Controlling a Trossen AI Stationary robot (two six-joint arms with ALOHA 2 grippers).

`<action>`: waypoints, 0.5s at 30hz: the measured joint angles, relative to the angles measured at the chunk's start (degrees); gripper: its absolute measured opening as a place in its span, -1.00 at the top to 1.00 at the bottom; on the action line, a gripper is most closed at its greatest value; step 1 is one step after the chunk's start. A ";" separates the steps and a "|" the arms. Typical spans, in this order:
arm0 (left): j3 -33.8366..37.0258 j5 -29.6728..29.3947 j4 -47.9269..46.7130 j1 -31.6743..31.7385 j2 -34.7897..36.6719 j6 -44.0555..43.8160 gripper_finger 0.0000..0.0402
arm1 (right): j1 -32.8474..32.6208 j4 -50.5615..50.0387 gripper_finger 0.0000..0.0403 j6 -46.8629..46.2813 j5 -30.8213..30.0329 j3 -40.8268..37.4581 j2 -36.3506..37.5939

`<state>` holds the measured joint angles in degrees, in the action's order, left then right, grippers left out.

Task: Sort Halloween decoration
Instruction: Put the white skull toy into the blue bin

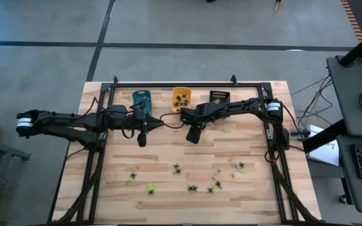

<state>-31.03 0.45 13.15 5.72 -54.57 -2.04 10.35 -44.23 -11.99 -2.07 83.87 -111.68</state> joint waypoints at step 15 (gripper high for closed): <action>0.00 -0.02 -0.08 0.00 0.00 0.00 0.82 | -0.61 1.71 0.45 0.09 0.09 0.09 -3.43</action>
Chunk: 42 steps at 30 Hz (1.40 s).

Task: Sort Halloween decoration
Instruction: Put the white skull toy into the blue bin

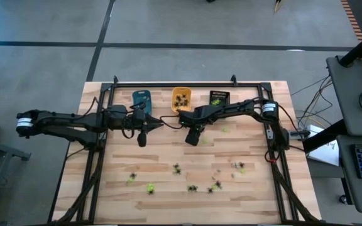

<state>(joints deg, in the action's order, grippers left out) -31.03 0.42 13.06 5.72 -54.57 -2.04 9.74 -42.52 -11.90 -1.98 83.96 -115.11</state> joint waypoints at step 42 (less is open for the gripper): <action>0.00 0.06 -4.93 0.02 3.15 -0.42 0.82 | -1.11 14.50 0.96 4.27 8.30 -1.58 9.68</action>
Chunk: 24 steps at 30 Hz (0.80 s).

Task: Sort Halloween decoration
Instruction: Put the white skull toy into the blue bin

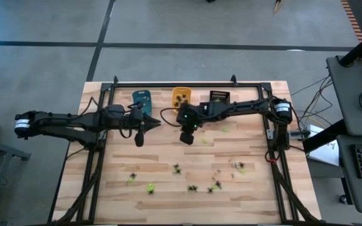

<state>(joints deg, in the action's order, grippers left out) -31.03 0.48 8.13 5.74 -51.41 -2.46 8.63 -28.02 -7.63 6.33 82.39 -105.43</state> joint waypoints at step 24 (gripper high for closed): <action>0.11 0.10 -0.98 -0.70 -6.34 -3.23 0.82 | -7.24 46.38 0.92 16.65 -0.09 -26.58 1.07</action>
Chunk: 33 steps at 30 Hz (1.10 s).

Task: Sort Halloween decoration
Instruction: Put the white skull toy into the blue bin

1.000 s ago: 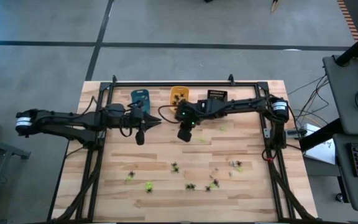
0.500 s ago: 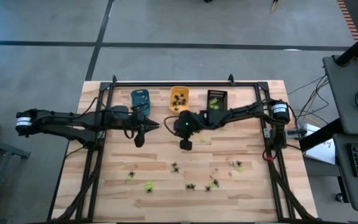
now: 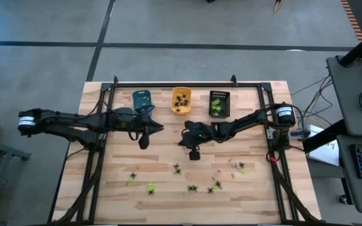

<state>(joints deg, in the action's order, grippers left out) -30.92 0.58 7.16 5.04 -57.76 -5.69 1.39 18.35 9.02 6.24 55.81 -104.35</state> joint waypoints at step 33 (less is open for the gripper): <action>-0.07 0.00 5.89 0.00 -3.56 0.28 0.82 | 1.77 -0.03 0.55 0.41 2.82 -2.69 -3.67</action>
<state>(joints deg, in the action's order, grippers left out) -30.98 0.58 13.05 5.04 -61.32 -5.42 3.16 18.33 9.43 9.06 53.12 -108.03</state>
